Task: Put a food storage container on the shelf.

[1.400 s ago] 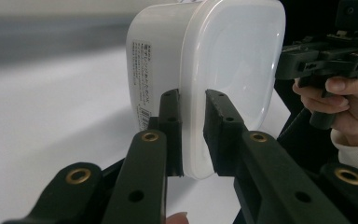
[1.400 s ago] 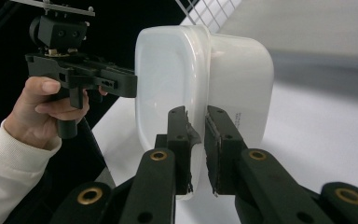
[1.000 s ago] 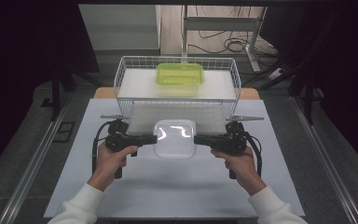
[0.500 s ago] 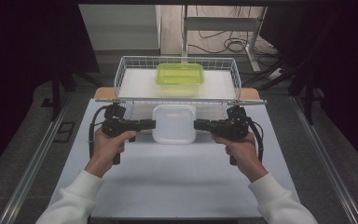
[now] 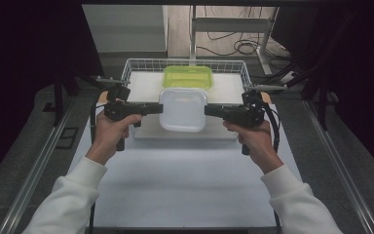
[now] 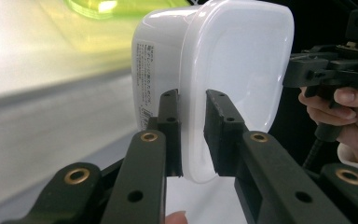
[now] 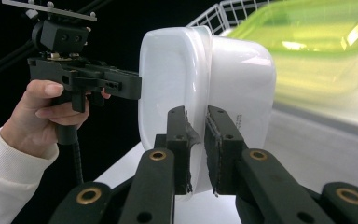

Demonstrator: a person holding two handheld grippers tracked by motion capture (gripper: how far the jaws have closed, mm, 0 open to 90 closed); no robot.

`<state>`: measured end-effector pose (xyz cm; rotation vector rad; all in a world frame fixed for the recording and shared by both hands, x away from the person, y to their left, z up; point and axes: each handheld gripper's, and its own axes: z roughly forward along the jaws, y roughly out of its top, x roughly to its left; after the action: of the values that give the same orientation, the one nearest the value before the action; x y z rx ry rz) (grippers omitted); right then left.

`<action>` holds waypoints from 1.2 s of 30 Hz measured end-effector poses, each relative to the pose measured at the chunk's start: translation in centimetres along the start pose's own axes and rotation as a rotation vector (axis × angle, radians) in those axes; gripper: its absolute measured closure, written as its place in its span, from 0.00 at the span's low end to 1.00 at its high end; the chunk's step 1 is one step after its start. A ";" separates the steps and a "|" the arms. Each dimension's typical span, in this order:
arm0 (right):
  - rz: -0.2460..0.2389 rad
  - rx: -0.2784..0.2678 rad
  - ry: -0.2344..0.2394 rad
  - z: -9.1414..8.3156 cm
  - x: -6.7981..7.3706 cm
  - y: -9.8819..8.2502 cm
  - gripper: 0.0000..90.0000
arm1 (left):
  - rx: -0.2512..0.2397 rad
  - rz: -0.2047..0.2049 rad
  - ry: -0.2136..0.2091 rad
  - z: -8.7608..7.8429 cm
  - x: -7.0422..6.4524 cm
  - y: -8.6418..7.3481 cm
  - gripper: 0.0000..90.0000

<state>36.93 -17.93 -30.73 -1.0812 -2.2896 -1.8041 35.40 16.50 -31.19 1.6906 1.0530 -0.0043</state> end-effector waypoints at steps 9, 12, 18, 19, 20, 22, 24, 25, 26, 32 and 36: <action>-0.026 -0.040 -0.018 -0.1 -0.2 4.0 0.88 | -0.027 0.029 0.003 -0.1 0.0 4.3 0.85; -0.027 -0.048 -0.025 0.0 -0.6 5.2 0.88 | -0.032 0.043 0.013 0.0 -0.1 5.7 0.85; -0.028 -0.057 -0.037 0.0 -1.3 7.5 0.88 | -0.029 0.050 0.013 0.5 0.4 8.1 0.85; -0.027 -0.054 -0.042 0.1 -1.5 7.8 0.88 | -0.029 0.051 0.016 0.7 0.5 8.5 0.85; -0.025 -0.052 -0.046 0.3 -1.7 8.1 0.88 | -0.029 0.051 0.016 0.7 0.5 8.5 0.85; -0.019 -0.053 -0.051 0.5 -2.3 8.8 0.88 | -0.027 0.053 0.018 1.1 1.0 9.6 0.86; -0.001 -0.050 -0.056 0.8 -2.9 9.3 0.88 | -0.021 0.044 0.016 1.5 1.5 10.3 0.86; 0.005 -0.053 -0.058 1.0 -3.3 9.5 0.88 | -0.017 0.042 0.016 1.7 1.7 10.7 0.86; 0.005 -0.053 -0.058 1.0 -3.3 9.5 0.88 | -0.017 0.042 0.016 1.7 1.7 10.7 0.86; 0.072 -0.027 -0.057 2.6 -5.9 10.4 0.88 | 0.011 -0.024 0.007 3.3 4.3 11.7 0.86; 0.118 -0.023 -0.037 3.4 -7.1 10.6 0.88 | 0.006 -0.084 -0.034 3.7 5.7 11.8 0.87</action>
<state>49.19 -17.60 -25.96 -1.2348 -2.1785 -1.7856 48.10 17.03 -26.32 1.6451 1.0983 -0.0902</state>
